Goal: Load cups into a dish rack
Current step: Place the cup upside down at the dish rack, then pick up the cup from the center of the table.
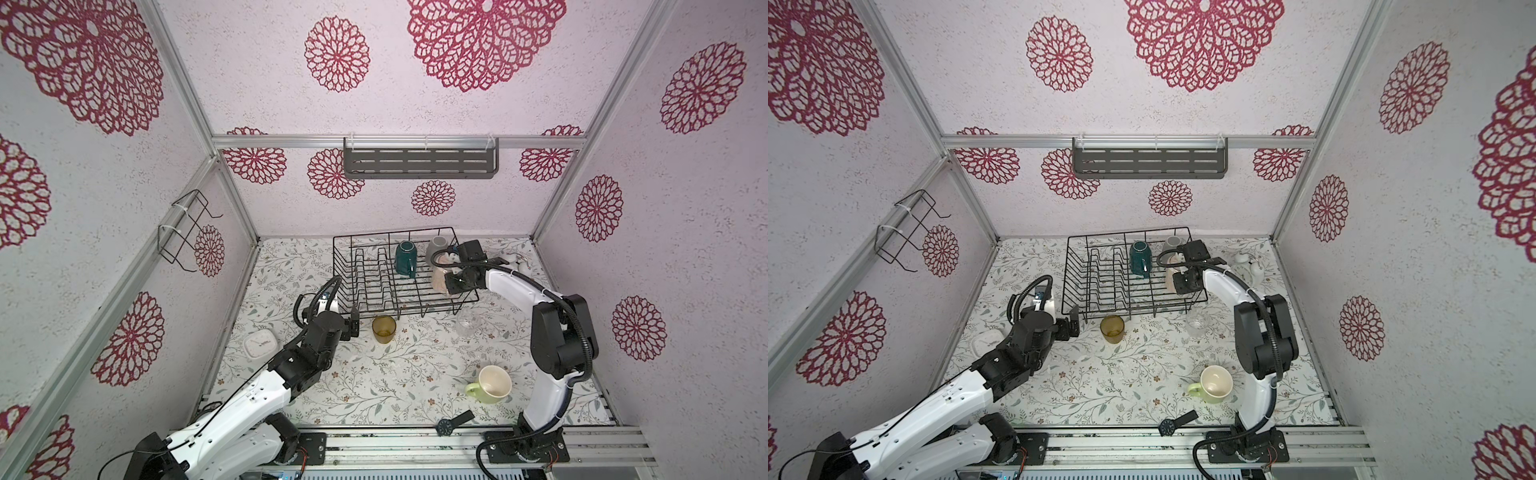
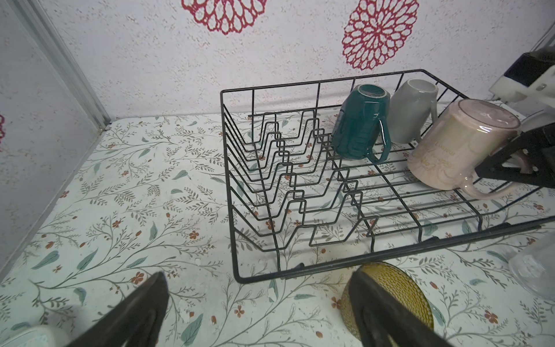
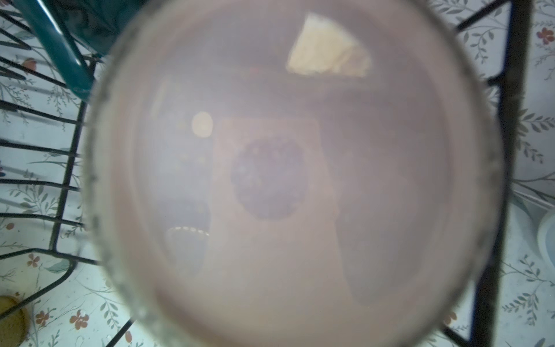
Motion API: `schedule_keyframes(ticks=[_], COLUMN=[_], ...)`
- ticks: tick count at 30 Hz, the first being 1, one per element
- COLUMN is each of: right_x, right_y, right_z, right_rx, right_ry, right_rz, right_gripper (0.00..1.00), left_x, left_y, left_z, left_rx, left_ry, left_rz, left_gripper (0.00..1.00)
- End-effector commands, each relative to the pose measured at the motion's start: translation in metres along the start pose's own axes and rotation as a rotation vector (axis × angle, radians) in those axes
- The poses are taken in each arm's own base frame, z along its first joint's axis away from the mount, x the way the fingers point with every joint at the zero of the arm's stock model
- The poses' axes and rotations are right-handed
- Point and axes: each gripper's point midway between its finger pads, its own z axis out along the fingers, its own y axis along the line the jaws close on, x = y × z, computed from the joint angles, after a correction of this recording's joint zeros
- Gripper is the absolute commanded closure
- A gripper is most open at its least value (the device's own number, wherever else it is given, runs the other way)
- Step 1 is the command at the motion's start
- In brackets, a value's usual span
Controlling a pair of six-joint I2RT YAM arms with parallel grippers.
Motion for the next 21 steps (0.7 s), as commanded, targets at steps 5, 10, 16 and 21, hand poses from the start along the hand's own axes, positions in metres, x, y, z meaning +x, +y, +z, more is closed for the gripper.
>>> schedule_keyframes(ticks=[5,10,16,21], right_x=[-0.046,-0.049,-0.044,-0.039], right_y=[-0.012,-0.011,-0.010,-0.011], right_z=[-0.025,-0.039,-0.058,-0.078], right_rx=[0.042,0.041,0.032,0.037], right_ry=[-0.143,-0.160,-0.183,-0.217], right_rz=[0.043,0.046,0.067,0.085], right_gripper=[0.76,0.61,0.53,0.51], left_x=[0.021,0.035,0.049,0.049], left_y=[-0.040,-0.066,-0.082,-0.083], left_z=[0.003,0.000,0.001,0.006], left_rx=[0.189,0.277,0.311,0.264], left_ry=[0.139,0.219,0.279,0.261], left_rz=[0.028,0.060,0.003,-0.063], left_gripper=[0.02,0.02,0.02,0.00])
